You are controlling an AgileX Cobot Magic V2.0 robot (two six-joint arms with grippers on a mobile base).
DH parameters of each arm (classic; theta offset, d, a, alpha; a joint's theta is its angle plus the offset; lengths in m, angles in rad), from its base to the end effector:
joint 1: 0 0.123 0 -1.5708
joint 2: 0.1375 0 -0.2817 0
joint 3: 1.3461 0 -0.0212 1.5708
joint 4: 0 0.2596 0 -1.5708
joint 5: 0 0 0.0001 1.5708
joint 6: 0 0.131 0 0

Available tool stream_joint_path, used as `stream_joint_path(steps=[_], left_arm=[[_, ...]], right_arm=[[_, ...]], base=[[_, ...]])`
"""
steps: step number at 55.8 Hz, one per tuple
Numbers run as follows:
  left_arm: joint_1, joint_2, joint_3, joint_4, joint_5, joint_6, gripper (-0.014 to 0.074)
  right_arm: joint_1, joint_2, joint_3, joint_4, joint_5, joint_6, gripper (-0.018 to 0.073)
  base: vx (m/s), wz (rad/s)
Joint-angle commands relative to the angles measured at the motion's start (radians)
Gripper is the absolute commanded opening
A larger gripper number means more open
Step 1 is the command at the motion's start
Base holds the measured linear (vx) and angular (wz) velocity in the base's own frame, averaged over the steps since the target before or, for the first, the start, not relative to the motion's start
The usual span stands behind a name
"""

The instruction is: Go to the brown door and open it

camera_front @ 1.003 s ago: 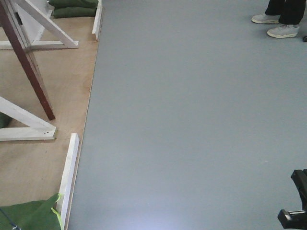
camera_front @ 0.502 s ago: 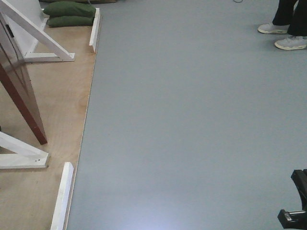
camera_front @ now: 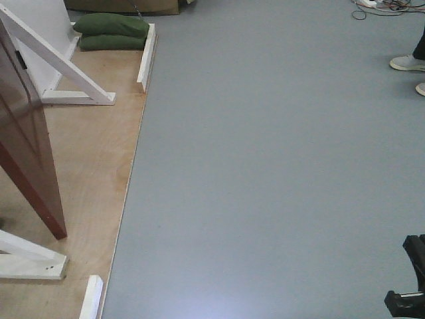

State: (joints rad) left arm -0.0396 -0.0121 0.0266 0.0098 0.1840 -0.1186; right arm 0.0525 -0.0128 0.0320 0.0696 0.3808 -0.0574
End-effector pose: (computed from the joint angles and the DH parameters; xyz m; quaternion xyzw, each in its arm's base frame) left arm 0.1080 -0.0040 0.1836 -0.0264 0.7449 -0.0488 0.6649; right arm 0.1023 0.0088 0.1565 -0.0259 0.8079 0.0280 0.5880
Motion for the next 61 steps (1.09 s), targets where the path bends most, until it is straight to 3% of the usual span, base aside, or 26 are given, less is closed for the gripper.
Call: stream_joint_path(steps=[1,61], left_arm=[[-0.008,-0.013,-0.018,-0.003,-0.078,-0.008,-0.0006],[-0.008,-0.013,-0.018,-0.003,-0.078,-0.008,-0.0006]], right_arm=[[0.001,-0.006,0.003,-0.004,-0.080,-0.008,0.0000],[0.001,-0.006,0.003,-0.004,-0.077,-0.008,0.0000]], base=[[0.45,0.07],[0.37,0.06]])
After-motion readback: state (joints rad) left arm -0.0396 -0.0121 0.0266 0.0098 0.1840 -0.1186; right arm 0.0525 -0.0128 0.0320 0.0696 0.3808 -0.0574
